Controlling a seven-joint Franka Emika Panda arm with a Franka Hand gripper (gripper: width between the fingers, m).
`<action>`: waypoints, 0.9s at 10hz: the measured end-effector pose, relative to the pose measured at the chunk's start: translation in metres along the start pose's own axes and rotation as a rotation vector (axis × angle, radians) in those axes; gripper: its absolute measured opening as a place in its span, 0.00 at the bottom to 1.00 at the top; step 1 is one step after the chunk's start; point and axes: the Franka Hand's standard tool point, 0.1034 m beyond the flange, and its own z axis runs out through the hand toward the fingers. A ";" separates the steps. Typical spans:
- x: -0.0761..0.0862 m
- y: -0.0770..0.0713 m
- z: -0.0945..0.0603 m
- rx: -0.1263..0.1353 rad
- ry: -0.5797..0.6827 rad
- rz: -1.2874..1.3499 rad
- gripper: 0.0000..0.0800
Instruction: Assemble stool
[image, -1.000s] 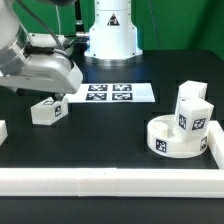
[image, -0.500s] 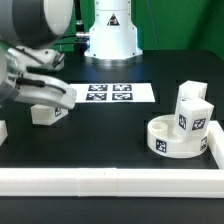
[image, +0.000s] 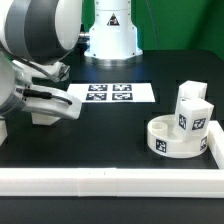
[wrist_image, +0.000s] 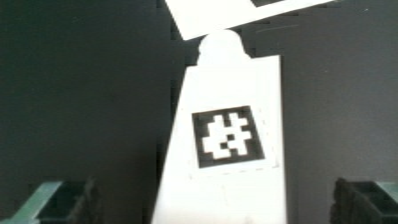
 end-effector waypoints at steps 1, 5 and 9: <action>0.002 -0.001 0.001 -0.003 0.010 -0.002 0.81; 0.003 -0.001 0.001 -0.003 0.008 -0.002 0.53; 0.003 -0.001 0.001 -0.003 0.008 -0.002 0.41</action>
Offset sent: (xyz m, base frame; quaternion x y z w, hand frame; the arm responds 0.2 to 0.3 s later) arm 0.0034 0.0017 -0.0022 -0.0035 0.0012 -0.0002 1.0000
